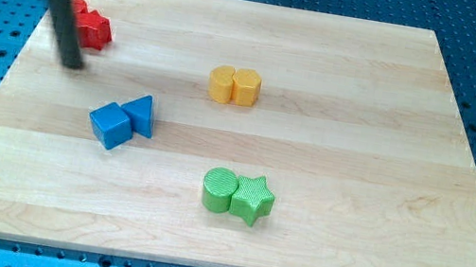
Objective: Move the red blocks near to the left side of the yellow blocks
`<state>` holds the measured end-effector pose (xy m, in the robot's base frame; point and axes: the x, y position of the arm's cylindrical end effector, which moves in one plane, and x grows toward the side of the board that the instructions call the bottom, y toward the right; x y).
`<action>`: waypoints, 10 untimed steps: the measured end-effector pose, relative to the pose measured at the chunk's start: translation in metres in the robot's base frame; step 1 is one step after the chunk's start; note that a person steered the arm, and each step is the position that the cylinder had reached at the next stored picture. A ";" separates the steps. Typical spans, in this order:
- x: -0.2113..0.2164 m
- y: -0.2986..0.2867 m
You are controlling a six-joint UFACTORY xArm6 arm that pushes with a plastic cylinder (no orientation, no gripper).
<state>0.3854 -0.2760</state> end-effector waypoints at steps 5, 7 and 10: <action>-0.076 0.084; -0.061 -0.004; -0.017 0.133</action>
